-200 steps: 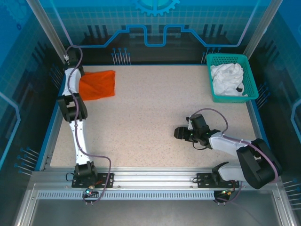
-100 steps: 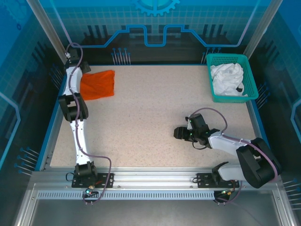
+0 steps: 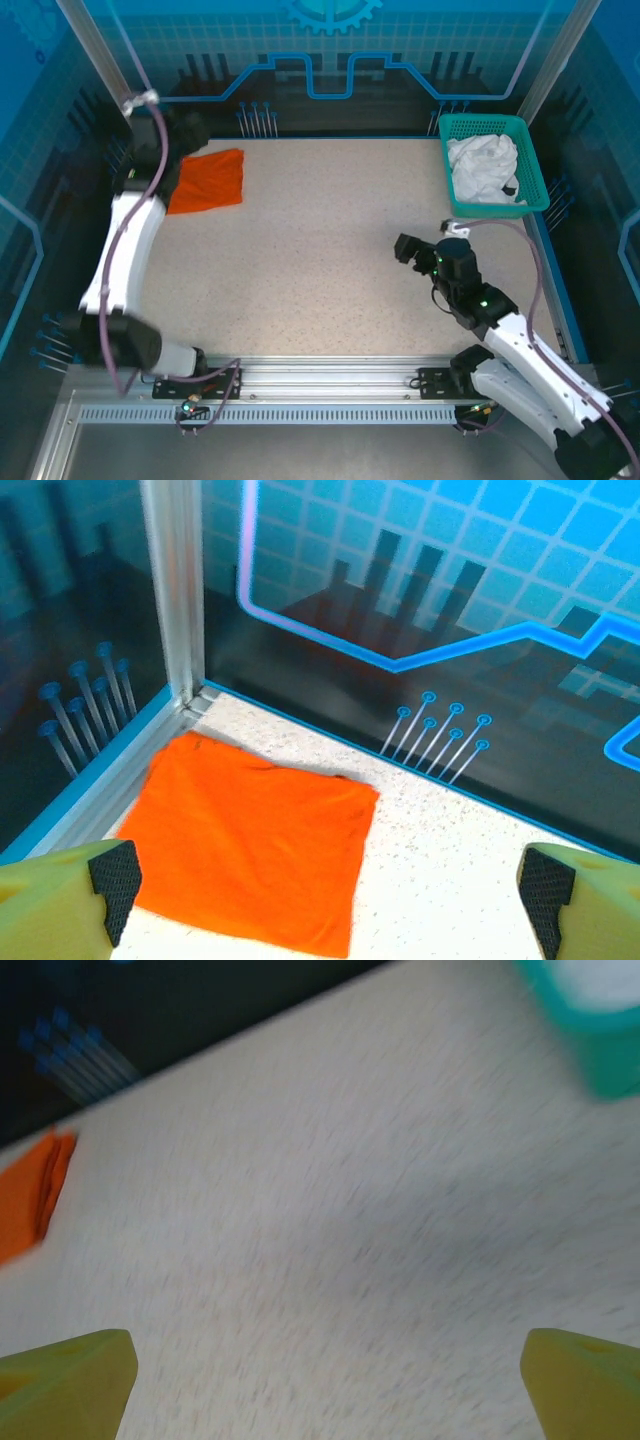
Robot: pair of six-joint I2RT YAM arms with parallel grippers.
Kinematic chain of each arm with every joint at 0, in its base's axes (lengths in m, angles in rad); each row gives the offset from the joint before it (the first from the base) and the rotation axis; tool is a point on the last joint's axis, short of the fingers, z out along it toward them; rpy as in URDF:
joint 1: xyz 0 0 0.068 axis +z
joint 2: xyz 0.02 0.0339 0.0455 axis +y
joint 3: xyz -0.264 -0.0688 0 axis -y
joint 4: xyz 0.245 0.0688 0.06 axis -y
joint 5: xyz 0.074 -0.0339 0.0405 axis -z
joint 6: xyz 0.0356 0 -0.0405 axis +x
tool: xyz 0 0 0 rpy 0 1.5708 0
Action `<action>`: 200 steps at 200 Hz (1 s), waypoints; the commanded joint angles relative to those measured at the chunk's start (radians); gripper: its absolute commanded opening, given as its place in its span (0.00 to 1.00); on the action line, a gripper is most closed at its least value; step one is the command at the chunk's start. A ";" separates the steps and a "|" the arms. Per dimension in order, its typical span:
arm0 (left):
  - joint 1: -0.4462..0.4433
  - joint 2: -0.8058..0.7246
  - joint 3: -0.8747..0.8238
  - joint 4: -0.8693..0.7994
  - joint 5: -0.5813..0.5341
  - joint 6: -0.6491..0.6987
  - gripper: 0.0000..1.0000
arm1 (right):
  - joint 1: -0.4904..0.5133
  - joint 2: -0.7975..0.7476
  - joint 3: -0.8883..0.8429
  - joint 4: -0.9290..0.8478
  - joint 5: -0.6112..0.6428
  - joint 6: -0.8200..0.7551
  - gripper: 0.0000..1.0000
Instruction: Fold and stack the t-shirts
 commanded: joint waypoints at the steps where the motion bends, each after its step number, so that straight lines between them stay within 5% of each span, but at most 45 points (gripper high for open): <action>1: 0.015 -0.185 -0.313 0.209 0.048 0.025 0.99 | -0.050 -0.002 0.009 -0.022 0.166 -0.092 1.00; 25: 0.019 -0.400 -0.610 0.358 0.003 0.098 0.99 | -0.120 0.057 -0.022 0.126 0.089 -0.243 1.00; 47: 0.054 -0.445 -0.770 0.411 0.038 0.121 0.99 | -0.179 0.149 -0.066 0.297 -0.032 -0.459 1.00; 80: 0.106 -0.340 -0.911 0.541 0.061 -0.010 0.99 | -0.255 0.283 -0.113 0.419 -0.132 -0.601 1.00; 117: 0.103 -0.125 -0.926 0.673 0.191 0.022 0.99 | -0.365 0.370 -0.174 0.514 -0.207 -0.599 1.00; 200: 0.047 0.105 -0.969 1.060 0.271 0.146 0.99 | -0.403 0.416 -0.316 0.943 -0.282 -0.667 1.00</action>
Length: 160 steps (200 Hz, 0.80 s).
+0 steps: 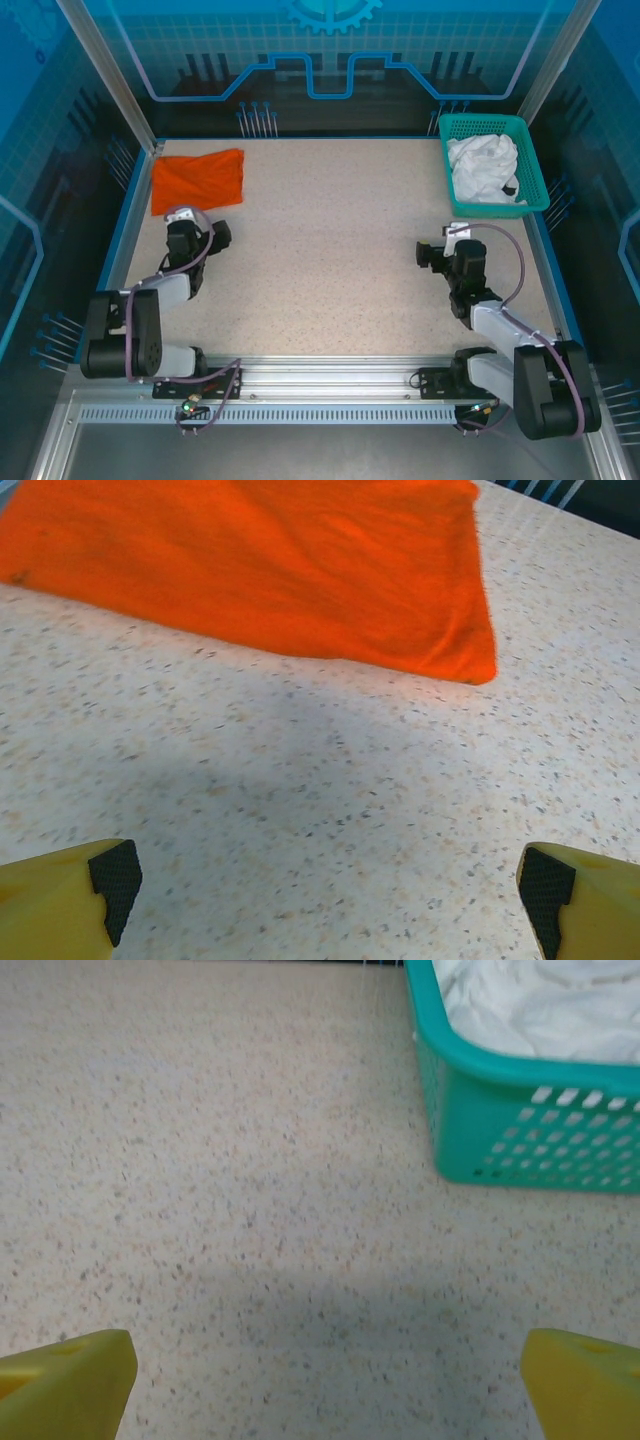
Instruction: Fold and stack the t-shirts
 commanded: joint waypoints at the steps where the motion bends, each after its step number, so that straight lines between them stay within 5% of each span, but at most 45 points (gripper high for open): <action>1: -0.021 0.035 -0.004 0.188 0.049 0.085 0.99 | -0.026 0.053 -0.016 0.224 -0.062 -0.035 1.00; 52: -0.051 0.045 -0.086 0.356 0.040 0.120 0.99 | -0.033 0.308 -0.021 0.543 -0.168 -0.072 1.00; 72: -0.098 0.085 -0.132 0.478 0.019 0.173 0.99 | 0.006 0.287 -0.028 0.525 -0.112 -0.096 1.00; 101: -0.153 0.164 -0.099 0.507 0.007 0.250 0.99 | 0.087 0.311 -0.117 0.721 -0.059 -0.175 1.00; 130: -0.132 0.161 -0.058 0.423 -0.035 0.202 0.99 | 0.066 0.408 -0.017 0.641 0.008 -0.129 1.00; 160: -0.123 0.161 -0.060 0.425 -0.024 0.196 0.99 | 0.003 0.410 0.149 0.317 0.020 -0.032 1.00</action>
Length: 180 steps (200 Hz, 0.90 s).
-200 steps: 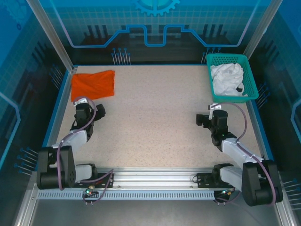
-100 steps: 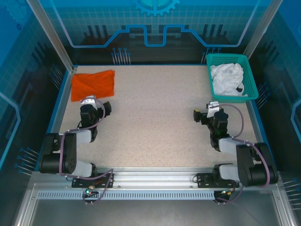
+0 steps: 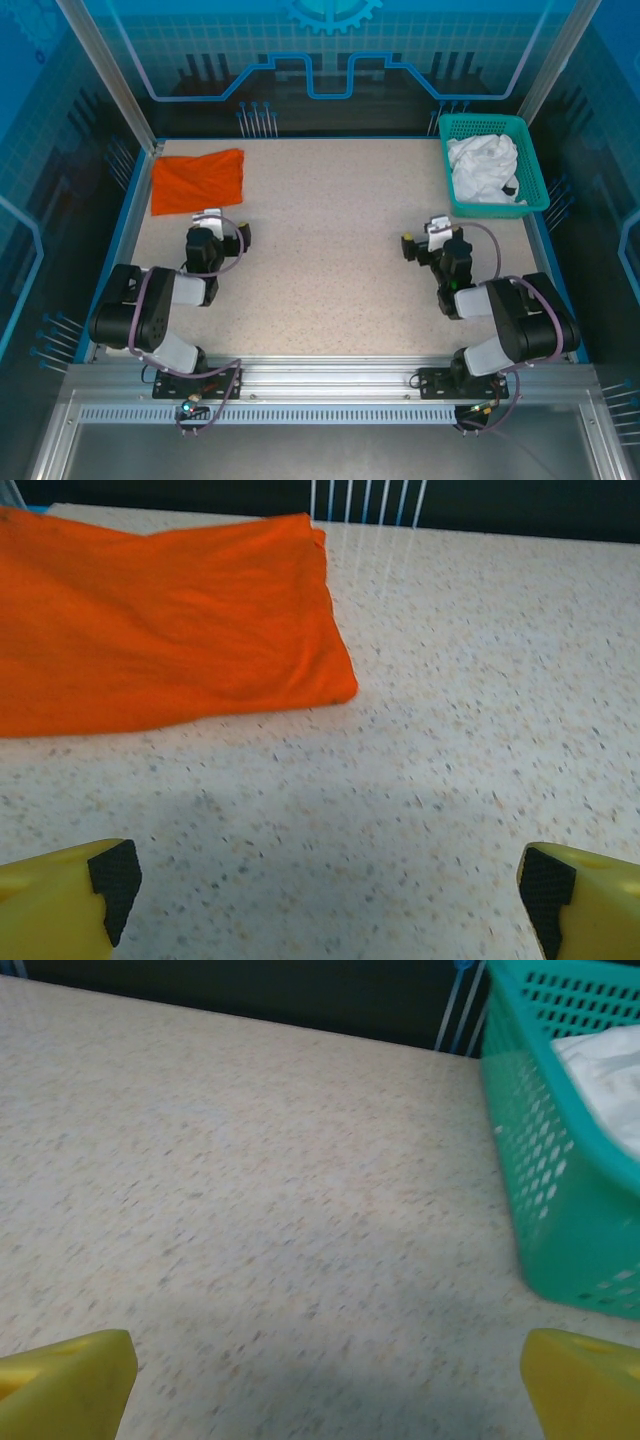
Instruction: Fold and stack the t-shirts
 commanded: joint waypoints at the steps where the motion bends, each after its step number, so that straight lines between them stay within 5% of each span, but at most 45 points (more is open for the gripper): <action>1: 0.008 0.003 0.018 0.016 -0.014 0.006 0.99 | -0.049 0.017 0.131 -0.192 0.047 0.076 1.00; 180: 0.007 0.003 0.015 0.021 -0.014 0.007 0.99 | -0.051 0.016 0.123 -0.176 0.053 0.078 1.00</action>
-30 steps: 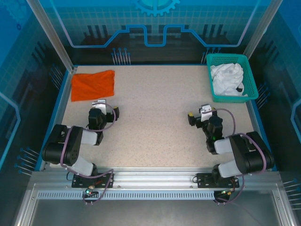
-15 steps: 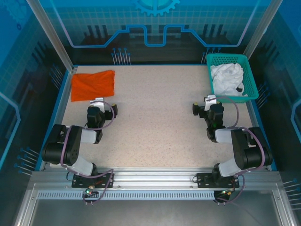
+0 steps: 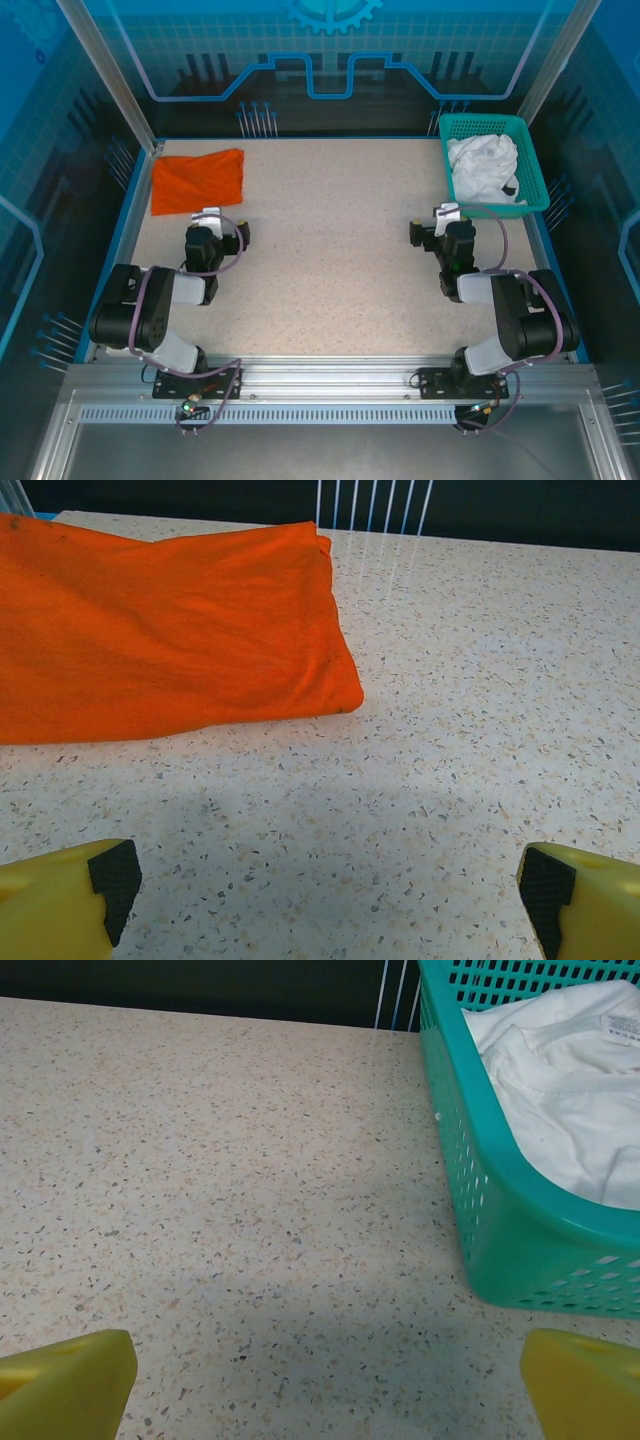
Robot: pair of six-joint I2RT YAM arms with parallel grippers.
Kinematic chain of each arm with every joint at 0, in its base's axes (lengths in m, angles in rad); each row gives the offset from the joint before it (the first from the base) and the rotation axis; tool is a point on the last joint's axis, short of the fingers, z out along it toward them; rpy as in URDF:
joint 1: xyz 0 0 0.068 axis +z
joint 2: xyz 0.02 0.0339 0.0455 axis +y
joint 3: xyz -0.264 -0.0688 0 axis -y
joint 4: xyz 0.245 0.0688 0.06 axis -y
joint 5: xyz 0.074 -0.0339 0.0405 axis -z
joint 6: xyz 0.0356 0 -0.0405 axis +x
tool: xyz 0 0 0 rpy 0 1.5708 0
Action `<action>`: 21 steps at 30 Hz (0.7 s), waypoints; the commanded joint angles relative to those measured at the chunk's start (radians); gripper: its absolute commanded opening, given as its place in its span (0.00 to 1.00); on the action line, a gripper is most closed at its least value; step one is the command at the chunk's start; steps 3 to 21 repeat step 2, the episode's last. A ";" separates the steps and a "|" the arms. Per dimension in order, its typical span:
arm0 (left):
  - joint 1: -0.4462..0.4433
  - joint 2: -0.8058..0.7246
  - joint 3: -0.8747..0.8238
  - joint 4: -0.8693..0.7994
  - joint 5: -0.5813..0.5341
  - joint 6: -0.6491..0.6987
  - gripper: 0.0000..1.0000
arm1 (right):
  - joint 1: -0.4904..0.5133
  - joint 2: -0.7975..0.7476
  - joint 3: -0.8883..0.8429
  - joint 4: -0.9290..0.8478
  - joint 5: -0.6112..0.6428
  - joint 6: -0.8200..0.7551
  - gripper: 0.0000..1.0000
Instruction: Fold and stack the t-shirts
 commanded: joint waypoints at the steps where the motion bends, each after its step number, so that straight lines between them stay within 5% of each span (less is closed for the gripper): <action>1: 0.004 0.003 0.012 0.021 -0.011 0.007 0.99 | -0.011 0.007 0.006 -0.003 0.002 0.014 1.00; 21: 0.004 0.004 0.012 0.021 -0.011 0.007 0.99 | -0.011 0.008 0.005 -0.002 0.004 0.014 1.00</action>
